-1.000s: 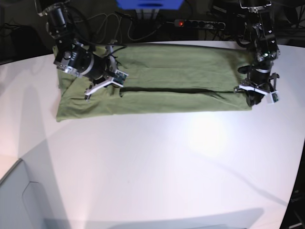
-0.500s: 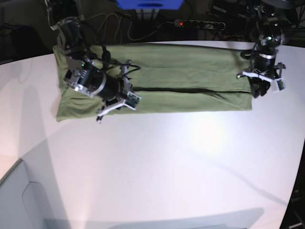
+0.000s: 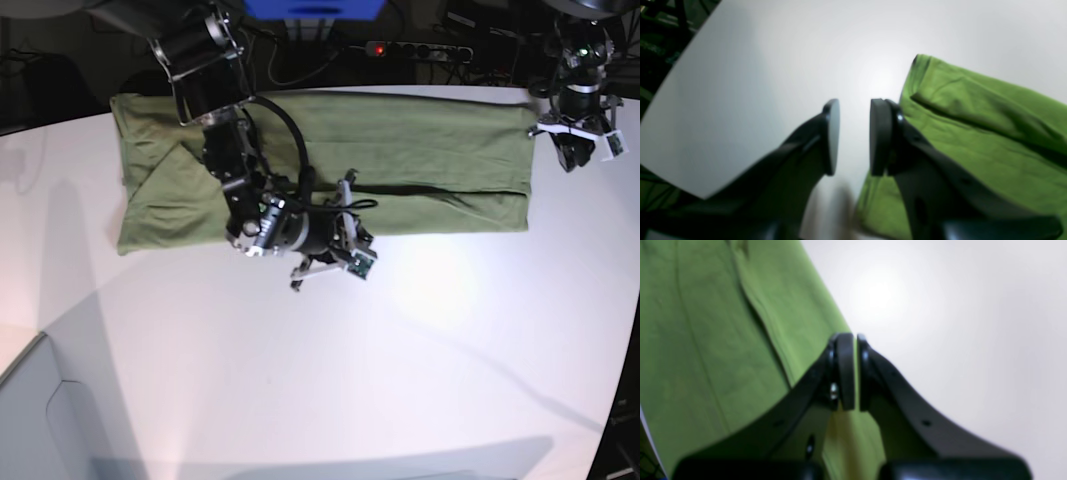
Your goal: Fold the T-shirt properly
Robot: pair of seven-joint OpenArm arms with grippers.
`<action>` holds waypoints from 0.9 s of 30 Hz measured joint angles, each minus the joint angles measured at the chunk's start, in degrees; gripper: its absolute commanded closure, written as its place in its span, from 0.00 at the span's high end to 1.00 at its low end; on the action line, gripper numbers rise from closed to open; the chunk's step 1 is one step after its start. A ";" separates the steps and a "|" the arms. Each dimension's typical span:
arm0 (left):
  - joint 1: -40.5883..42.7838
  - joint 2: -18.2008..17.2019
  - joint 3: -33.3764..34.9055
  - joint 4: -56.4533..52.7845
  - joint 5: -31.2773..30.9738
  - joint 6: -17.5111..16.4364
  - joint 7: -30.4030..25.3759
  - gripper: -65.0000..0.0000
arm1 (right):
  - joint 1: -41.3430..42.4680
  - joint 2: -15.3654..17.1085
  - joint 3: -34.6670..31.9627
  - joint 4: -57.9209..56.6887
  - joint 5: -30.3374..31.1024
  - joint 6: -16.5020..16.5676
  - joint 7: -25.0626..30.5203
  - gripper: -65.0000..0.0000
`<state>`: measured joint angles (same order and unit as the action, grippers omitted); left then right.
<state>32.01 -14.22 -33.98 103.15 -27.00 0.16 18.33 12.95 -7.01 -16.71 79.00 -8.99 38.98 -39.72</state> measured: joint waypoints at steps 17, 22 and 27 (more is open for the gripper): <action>-25.59 -8.83 38.42 4.46 30.47 -0.79 15.52 0.04 | -8.57 14.62 17.88 11.19 -0.24 0.00 -0.22 0.00; -31.82 -9.42 46.71 2.23 36.70 -1.07 25.20 0.00 | -10.49 14.80 25.27 11.15 -0.26 0.00 -0.26 0.00; -34.73 -11.10 52.04 1.40 42.53 -12.20 31.17 0.00 | -11.61 16.39 28.00 11.17 -0.22 0.00 -0.35 0.00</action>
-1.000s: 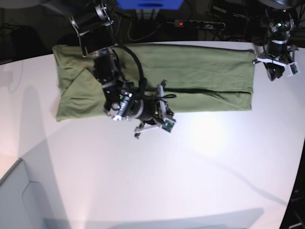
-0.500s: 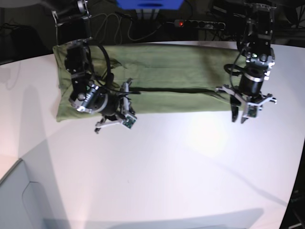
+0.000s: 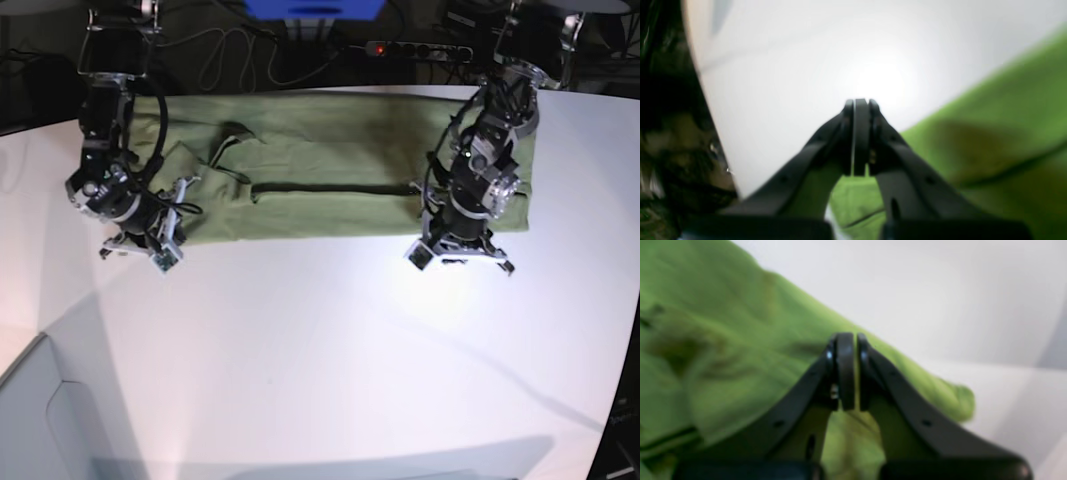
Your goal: Fold the T-shirt properly
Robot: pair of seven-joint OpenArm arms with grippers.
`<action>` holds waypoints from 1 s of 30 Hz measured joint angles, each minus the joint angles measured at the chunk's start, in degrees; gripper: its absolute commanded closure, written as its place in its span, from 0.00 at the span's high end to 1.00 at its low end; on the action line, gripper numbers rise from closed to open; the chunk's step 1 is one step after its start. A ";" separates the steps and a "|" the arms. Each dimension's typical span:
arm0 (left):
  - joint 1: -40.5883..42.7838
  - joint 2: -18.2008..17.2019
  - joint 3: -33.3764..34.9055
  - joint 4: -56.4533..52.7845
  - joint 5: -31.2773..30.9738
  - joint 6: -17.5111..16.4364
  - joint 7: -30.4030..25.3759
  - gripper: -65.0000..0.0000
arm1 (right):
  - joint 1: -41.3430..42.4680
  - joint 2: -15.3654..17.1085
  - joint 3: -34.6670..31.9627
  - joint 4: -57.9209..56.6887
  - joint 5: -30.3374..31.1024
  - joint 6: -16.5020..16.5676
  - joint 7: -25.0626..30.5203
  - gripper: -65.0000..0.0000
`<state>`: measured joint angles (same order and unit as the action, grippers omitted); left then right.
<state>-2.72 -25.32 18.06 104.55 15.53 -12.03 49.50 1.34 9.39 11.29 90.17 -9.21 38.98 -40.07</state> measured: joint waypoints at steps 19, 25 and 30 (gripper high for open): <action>4.22 -1.70 2.12 -5.42 12.15 -10.56 0.52 0.00 | -2.40 1.70 0.28 -0.02 0.15 0.00 -0.13 0.00; 9.97 -4.28 2.32 3.91 11.82 -10.62 4.87 0.00 | -2.34 1.73 0.22 0.00 0.26 -0.02 0.42 0.00; 11.56 -5.03 1.84 7.91 12.11 -10.58 5.57 0.00 | -2.32 1.73 0.22 0.00 0.26 0.00 0.20 0.00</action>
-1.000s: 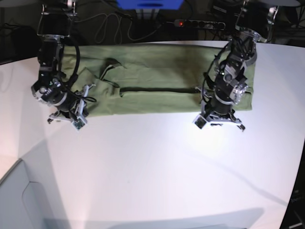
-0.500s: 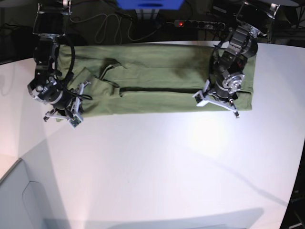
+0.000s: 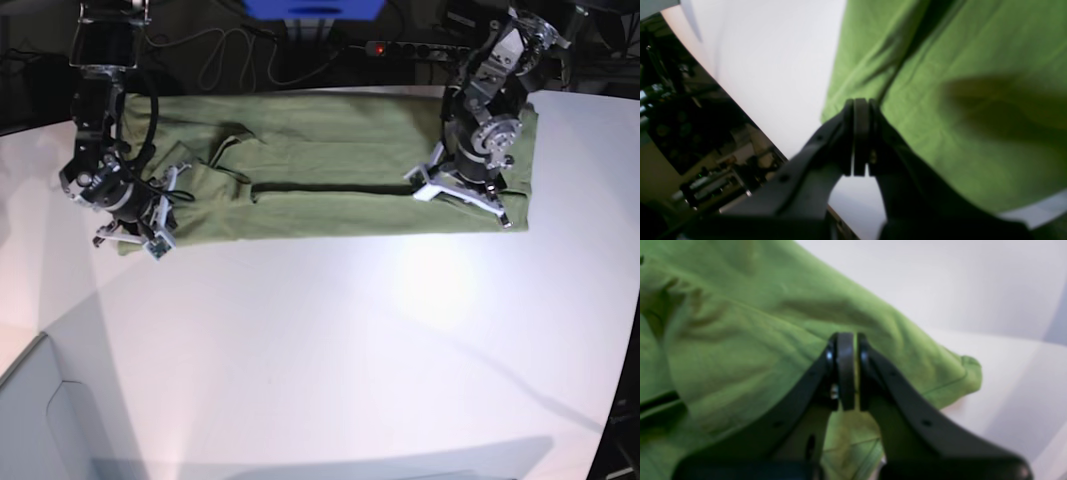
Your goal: Fold the T-shirt properly
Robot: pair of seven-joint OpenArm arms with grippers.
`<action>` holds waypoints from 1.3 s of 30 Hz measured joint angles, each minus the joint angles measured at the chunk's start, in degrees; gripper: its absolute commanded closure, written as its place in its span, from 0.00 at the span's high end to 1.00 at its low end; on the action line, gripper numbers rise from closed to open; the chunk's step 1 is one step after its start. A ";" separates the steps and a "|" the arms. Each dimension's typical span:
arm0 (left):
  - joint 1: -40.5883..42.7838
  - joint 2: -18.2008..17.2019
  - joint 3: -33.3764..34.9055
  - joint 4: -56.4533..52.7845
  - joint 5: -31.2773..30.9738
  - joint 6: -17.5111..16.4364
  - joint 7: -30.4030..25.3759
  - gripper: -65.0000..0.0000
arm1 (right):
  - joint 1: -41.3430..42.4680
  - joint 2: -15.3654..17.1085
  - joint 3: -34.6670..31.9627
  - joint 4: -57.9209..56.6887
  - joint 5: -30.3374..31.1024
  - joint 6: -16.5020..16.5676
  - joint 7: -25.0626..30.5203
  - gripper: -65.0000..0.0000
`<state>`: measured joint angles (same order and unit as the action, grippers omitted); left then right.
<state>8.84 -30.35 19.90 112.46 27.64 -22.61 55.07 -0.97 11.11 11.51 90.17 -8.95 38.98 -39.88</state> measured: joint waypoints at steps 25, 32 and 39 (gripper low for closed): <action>-12.31 0.70 8.81 -14.21 -8.79 0.04 4.22 0.00 | -0.98 0.31 0.00 -0.04 -0.13 0.00 -0.11 0.00; -6.86 -1.11 8.72 -8.59 -8.72 0.26 4.15 0.00 | -0.96 0.26 0.04 -0.07 -0.04 0.00 0.00 0.00; -0.63 -3.82 8.55 4.15 -8.70 0.24 10.80 0.00 | -0.61 0.28 0.00 -0.07 -0.09 0.00 -0.07 0.00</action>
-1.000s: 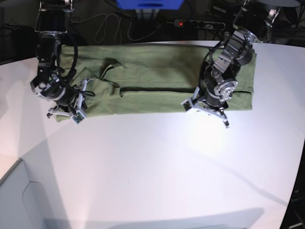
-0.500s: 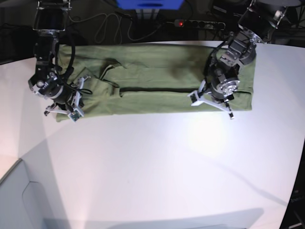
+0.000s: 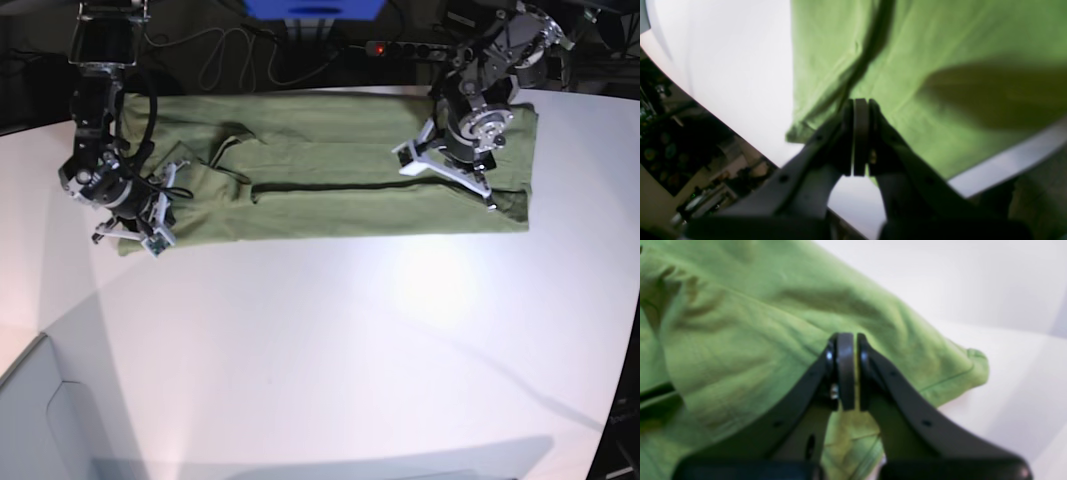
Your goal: Fold the T-shirt properly
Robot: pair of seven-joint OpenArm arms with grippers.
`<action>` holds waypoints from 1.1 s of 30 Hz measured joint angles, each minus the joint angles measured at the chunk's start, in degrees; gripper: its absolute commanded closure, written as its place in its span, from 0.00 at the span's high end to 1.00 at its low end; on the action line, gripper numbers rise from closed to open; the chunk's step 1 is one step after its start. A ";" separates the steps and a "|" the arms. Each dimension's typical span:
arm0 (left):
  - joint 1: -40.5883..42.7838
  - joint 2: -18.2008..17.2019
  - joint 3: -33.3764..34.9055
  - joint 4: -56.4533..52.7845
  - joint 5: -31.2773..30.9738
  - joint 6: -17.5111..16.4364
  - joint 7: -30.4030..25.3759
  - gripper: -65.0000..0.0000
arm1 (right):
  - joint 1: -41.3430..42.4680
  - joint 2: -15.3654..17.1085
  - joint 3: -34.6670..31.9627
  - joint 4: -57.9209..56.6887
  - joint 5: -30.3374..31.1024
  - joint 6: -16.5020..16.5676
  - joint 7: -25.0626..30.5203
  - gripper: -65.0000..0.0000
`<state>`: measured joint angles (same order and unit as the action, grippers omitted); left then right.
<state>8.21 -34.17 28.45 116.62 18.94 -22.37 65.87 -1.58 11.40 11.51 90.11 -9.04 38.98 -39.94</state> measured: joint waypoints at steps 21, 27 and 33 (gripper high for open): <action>-16.20 7.48 -16.96 -26.27 -9.14 -0.22 -5.07 0.00 | 0.42 -0.24 -0.20 -0.17 0.07 0.00 0.07 0.00; -16.92 6.88 -11.39 -27.02 -9.77 -0.22 -5.22 0.00 | -0.50 -0.17 -0.07 -0.17 0.04 0.00 0.04 0.00; -16.94 5.62 -5.99 -26.62 -9.99 -0.22 -5.44 0.00 | -0.37 -0.15 -0.17 -0.17 0.04 0.00 0.04 0.00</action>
<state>-8.73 -28.56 22.46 90.00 8.95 -22.59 60.42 -1.96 11.25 11.33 89.93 -8.99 38.98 -39.90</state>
